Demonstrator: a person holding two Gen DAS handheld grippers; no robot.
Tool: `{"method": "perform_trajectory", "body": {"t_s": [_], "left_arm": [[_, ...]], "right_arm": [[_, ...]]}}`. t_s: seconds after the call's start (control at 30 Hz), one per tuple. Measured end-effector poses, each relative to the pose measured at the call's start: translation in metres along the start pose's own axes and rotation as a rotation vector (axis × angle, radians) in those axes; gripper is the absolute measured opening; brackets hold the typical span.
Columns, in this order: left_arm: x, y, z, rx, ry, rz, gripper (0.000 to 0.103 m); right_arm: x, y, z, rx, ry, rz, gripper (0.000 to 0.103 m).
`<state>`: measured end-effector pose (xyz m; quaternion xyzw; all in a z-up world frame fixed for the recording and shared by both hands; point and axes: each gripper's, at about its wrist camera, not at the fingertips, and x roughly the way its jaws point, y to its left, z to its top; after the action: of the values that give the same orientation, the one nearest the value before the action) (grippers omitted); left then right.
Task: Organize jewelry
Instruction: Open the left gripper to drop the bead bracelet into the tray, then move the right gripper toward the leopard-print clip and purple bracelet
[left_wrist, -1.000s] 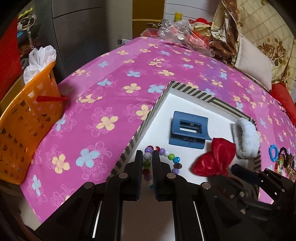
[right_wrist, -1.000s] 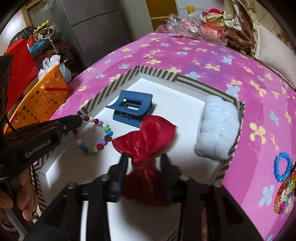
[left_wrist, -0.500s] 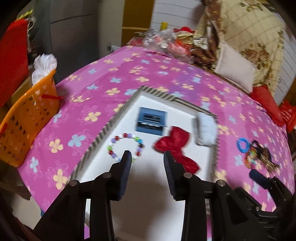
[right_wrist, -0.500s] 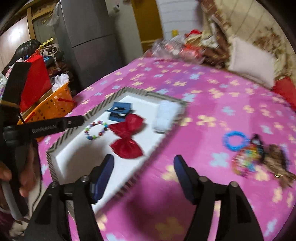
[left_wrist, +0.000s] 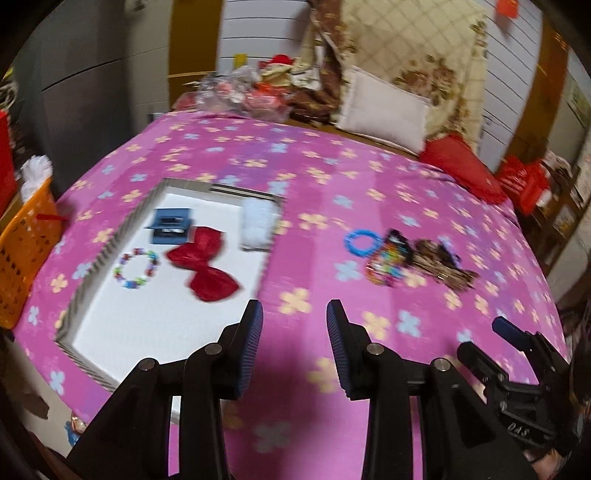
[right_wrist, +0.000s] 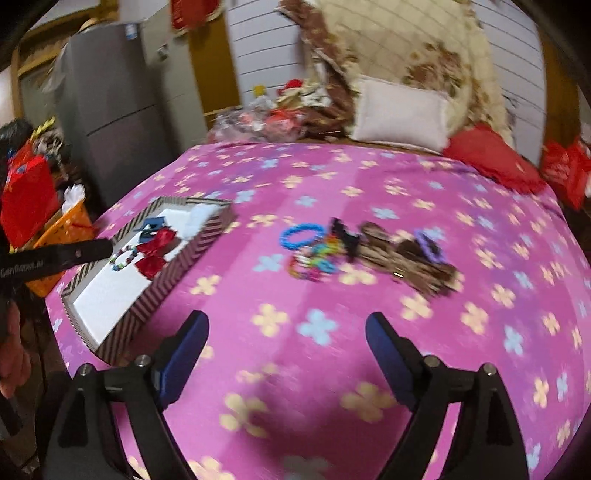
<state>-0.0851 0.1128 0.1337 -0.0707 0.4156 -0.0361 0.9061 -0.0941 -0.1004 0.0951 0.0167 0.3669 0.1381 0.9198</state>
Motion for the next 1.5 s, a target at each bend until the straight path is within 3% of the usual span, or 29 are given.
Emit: {"method": "perform_trajectory", "body": {"t_s": [0.33, 0.63, 0.9, 1.13, 1.3, 1.5], "left_arm": [[0.015, -0.082, -0.025, 0.096, 0.049, -0.063, 0.023], [0.04, -0.114, -0.038, 0.152, 0.095, -0.067, 0.022], [0.059, -0.117, -0.039, 0.15, 0.113, -0.059, 0.023], [0.066, -0.112, -0.037, 0.131, 0.108, -0.054, 0.023], [0.07, -0.104, -0.039, 0.11, 0.11, -0.048, 0.023], [0.074, -0.092, -0.039, 0.088, 0.111, -0.032, 0.023]], "right_arm": [[-0.03, -0.082, -0.017, 0.089, -0.017, -0.096, 0.09], [-0.016, -0.116, -0.033, 0.192, 0.011, -0.044, 0.09], [-0.004, -0.126, -0.028, 0.194, 0.003, -0.069, 0.09], [0.001, -0.123, -0.02, 0.122, -0.021, -0.144, 0.09], [0.001, -0.135, -0.021, 0.182, -0.023, -0.118, 0.09], [-0.006, -0.148, -0.022, 0.214, -0.032, -0.154, 0.09]]}}
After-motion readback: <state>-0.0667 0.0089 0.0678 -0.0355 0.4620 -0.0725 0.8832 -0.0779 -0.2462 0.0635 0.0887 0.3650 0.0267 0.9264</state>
